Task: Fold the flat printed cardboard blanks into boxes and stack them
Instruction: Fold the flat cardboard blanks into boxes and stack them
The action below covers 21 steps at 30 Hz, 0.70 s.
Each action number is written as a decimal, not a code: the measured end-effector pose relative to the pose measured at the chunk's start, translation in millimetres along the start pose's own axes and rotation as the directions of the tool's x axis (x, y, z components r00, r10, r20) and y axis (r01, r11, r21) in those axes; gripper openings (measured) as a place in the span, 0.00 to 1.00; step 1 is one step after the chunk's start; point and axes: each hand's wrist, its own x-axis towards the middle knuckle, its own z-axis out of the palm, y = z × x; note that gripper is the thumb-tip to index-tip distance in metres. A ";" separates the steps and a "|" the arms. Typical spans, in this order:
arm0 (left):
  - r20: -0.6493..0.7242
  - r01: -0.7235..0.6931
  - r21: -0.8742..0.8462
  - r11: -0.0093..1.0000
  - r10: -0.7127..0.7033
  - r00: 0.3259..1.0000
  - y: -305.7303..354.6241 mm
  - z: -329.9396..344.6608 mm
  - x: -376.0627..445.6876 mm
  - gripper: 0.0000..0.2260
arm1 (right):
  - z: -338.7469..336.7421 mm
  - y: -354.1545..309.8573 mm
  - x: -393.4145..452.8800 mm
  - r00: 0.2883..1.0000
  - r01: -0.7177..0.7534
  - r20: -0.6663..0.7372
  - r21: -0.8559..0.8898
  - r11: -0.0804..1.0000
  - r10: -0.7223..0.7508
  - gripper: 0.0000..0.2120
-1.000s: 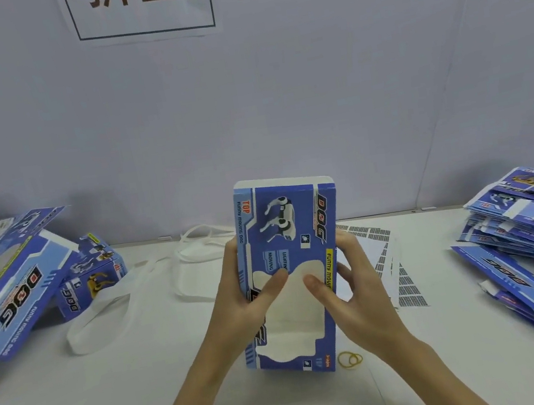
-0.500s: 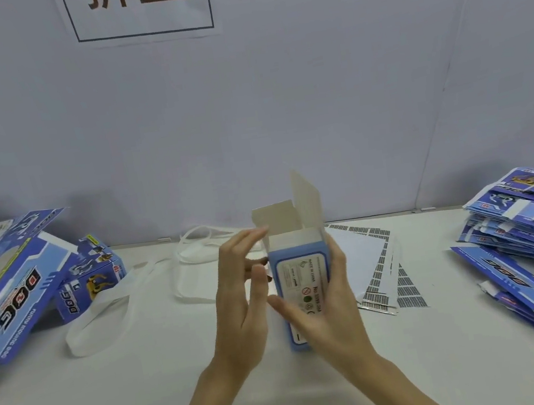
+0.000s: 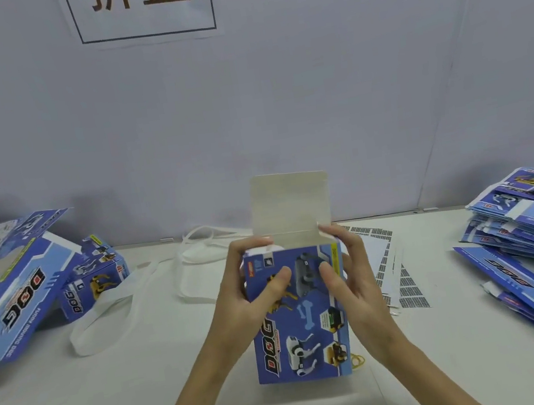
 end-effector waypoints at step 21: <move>-0.271 -0.155 -0.088 0.984 0.126 0.954 -7.8 -2.8 7.0 0.20 | -12.9 -1.2 -1.4 0.927 -0.239 0.273 -0.095 0.966 0.256 0.43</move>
